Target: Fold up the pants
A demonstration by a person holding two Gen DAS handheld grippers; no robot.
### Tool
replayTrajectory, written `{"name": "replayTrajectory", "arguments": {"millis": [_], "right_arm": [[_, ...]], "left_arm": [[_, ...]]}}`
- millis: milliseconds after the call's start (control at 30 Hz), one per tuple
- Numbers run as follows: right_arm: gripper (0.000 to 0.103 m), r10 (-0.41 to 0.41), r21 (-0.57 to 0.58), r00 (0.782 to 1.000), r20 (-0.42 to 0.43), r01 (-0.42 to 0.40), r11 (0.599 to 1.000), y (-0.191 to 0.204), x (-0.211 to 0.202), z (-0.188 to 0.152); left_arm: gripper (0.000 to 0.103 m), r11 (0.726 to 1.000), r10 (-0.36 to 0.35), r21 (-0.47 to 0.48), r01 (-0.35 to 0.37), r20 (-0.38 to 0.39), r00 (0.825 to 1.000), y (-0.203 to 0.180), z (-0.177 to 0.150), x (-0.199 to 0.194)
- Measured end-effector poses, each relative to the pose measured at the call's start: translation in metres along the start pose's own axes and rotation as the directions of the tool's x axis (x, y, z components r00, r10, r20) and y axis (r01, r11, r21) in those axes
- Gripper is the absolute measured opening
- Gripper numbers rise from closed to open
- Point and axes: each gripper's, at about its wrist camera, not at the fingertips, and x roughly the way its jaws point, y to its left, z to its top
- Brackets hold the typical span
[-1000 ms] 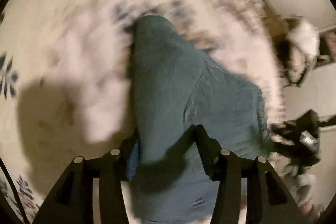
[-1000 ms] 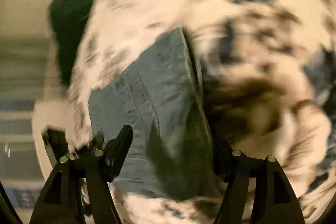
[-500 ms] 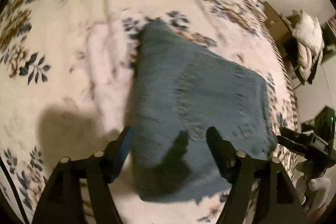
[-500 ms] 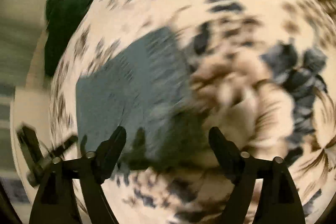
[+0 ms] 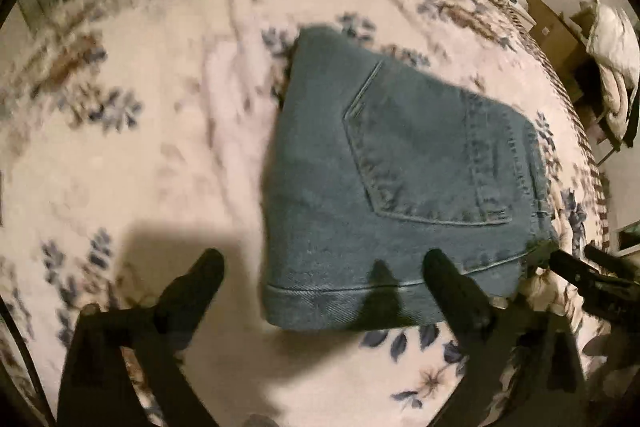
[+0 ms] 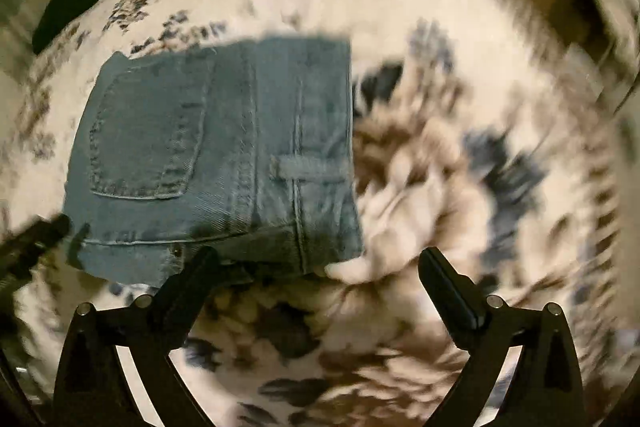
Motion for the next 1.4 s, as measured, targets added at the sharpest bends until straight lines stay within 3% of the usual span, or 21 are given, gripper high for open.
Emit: {"name": "replayTrajectory", "arguments": {"millis": [167, 300, 500, 700, 1000, 1133, 1400], "right_arm": [[0.101, 0.018, 0.006, 0.998, 0.058, -0.018, 1.0, 0.024, -0.028, -0.008], [0.101, 0.002, 0.033, 0.998, 0.061, -0.004, 0.999, 0.039, -0.039, -0.027], [0.101, -0.055, 0.031, 0.991, 0.119, 0.052, 0.998, 0.043, -0.1, -0.051], [0.101, -0.061, 0.053, 0.982, 0.178, 0.052, 0.997, 0.031, -0.2, -0.088], [0.101, -0.114, 0.08, 0.96, 0.257, 0.096, 0.992, 0.026, -0.37, -0.152], [0.101, -0.108, 0.095, 0.956, 0.274, 0.084, 0.992, 0.02, -0.447, -0.181], [0.101, -0.081, 0.02, 0.933, 0.351, 0.079, 0.997, 0.024, -0.571, -0.225]], "left_arm": [[0.102, 0.993, 0.112, 0.037, -0.113, 0.042, 0.993, -0.013, -0.003, -0.023], [0.102, 0.993, 0.102, 0.045, -0.105, 0.057, 0.993, -0.017, -0.011, -0.049], [0.102, 0.995, 0.088, 0.034, -0.091, 0.09, 0.992, -0.022, -0.031, -0.1], [0.102, 0.997, 0.068, 0.023, -0.072, 0.149, 0.986, -0.028, -0.051, -0.195], [0.102, 0.992, 0.049, 0.1, -0.076, 0.247, 0.968, -0.05, -0.095, -0.351], [0.102, 0.99, 0.079, 0.093, -0.107, 0.261, 0.962, -0.056, -0.114, -0.409], [0.102, 0.992, 0.063, 0.086, -0.093, 0.303, 0.951, -0.07, -0.148, -0.502]]}}
